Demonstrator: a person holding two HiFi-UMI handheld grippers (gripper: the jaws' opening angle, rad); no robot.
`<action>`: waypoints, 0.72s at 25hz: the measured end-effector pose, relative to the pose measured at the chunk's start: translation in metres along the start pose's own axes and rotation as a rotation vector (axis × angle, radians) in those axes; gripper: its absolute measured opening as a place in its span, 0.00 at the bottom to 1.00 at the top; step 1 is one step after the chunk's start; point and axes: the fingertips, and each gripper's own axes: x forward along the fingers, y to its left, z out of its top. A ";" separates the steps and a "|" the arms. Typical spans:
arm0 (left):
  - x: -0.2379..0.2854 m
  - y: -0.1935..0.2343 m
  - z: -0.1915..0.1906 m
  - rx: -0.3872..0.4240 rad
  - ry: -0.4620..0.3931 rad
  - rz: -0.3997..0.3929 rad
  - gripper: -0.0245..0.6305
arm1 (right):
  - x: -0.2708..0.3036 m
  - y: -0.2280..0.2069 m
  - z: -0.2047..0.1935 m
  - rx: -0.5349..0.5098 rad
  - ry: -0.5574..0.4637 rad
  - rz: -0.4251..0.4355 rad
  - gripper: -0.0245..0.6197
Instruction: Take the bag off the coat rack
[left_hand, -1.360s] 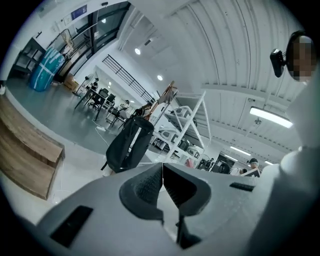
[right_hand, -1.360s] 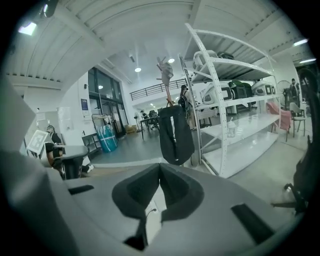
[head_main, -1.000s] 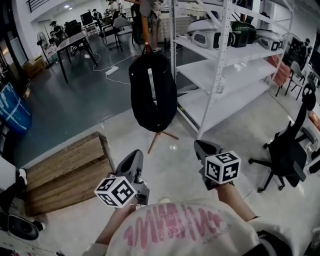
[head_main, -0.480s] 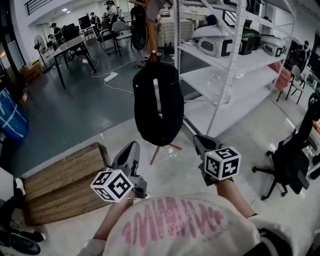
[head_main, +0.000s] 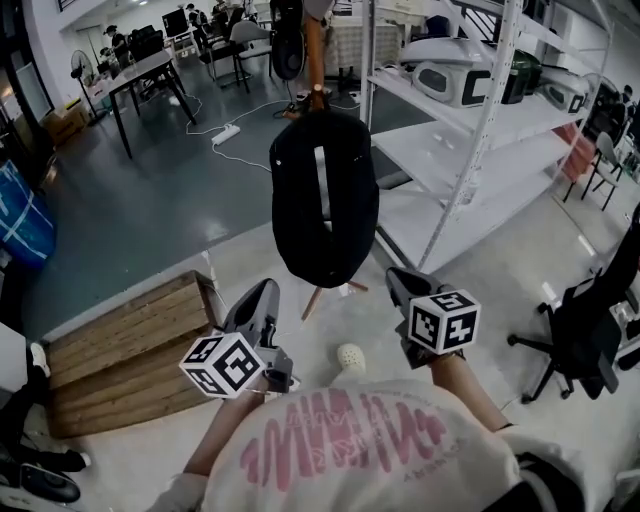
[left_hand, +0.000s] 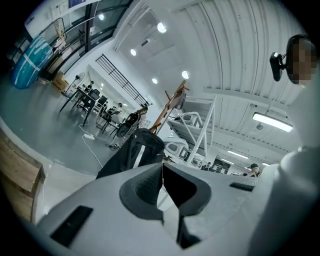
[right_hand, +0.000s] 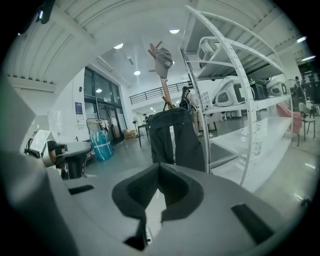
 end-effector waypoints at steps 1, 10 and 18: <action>0.006 0.004 0.002 -0.006 -0.004 0.009 0.04 | 0.007 -0.004 0.003 0.004 0.001 0.004 0.05; 0.070 0.031 0.041 0.004 -0.061 0.048 0.04 | 0.070 -0.039 0.053 -0.014 -0.020 0.047 0.05; 0.133 0.040 0.081 0.078 -0.135 0.062 0.04 | 0.116 -0.084 0.124 -0.029 -0.122 0.101 0.05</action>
